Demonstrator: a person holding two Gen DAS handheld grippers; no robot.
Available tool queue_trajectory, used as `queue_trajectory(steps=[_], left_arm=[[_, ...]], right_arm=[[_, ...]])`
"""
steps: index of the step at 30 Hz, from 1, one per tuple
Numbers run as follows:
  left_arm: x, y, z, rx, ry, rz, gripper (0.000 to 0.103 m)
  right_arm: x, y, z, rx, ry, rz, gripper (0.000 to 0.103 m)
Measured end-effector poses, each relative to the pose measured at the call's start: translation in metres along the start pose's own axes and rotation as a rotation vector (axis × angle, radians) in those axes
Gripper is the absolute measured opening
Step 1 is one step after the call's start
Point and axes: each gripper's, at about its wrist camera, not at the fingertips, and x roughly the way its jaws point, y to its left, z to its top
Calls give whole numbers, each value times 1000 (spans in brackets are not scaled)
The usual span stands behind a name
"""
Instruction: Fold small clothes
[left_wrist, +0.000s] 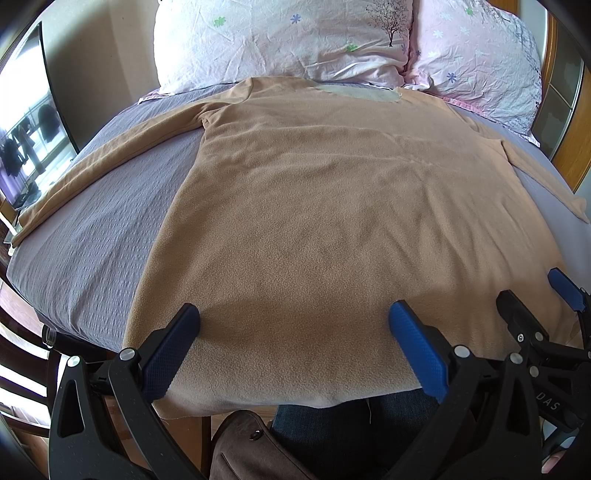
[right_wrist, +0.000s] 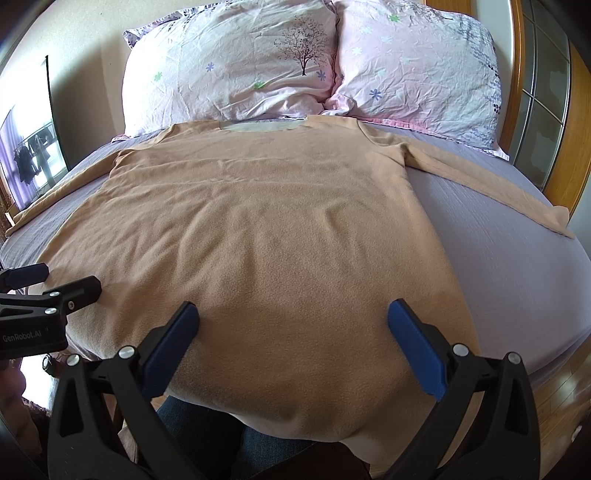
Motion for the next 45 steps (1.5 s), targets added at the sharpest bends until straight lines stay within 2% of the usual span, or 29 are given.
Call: queue_trajectory(steps=[39,45], left_arm=[[0,0,1,1,-5,0,102],[-2,0,0,5,-20,1,102]], right_arm=[[1,1,-2,0,-4,1,101],[-1,2,-7,-18,-49,19,101]])
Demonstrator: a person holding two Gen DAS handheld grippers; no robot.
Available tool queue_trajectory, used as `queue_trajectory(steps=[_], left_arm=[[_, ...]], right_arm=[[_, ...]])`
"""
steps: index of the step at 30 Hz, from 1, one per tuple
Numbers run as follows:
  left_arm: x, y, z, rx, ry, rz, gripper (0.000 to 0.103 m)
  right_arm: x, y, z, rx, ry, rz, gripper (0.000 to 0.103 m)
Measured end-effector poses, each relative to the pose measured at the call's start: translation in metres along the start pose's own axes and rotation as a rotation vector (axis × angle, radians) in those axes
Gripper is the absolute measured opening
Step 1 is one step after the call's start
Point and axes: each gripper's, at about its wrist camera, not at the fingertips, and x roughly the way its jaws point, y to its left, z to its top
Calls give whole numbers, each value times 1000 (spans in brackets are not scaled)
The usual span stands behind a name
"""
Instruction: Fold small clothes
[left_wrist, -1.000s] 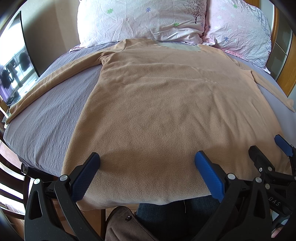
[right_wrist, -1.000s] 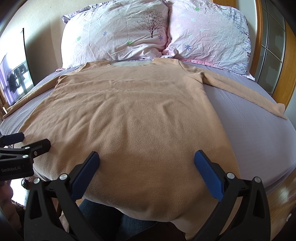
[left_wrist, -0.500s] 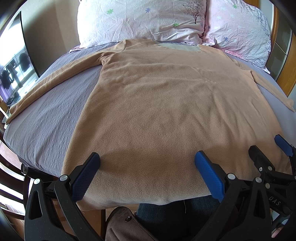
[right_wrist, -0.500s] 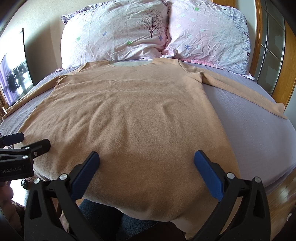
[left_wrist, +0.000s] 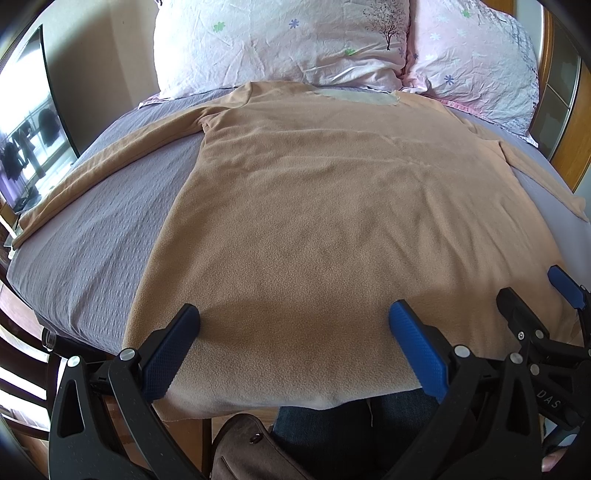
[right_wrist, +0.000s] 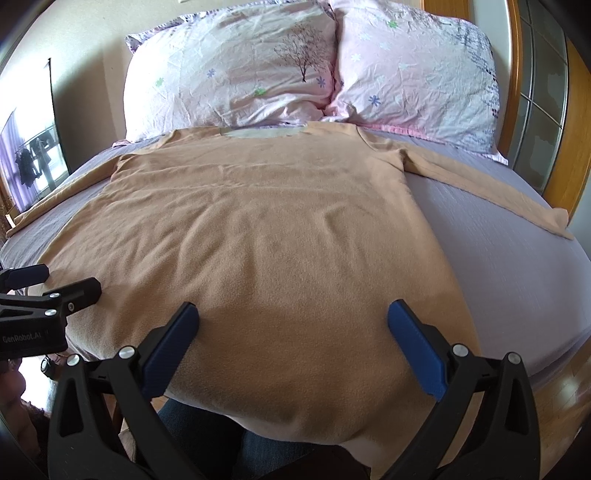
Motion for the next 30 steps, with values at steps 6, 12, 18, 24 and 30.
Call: queue_trajectory(steps=[6,12,18,24,30], left_arm=[[-3,-1,-1,15,-22,-9,102],[-2,1,-1,26,-64,-27,102],[-5,22,7,-27,-134,-209,102],[-14,71,32,-170,-294,-369,102],[-13,142,54,-321,-377,-311,102]], right_arm=[[-17,-100,37,232,-97,-44,101],[-7,-292,65,759,-72,-155,59],[27,-403,45,1124,-15,-152,49],[46,-423,47,1181,-39,-169,20],[32,-381,102,930,-94,-260,5]])
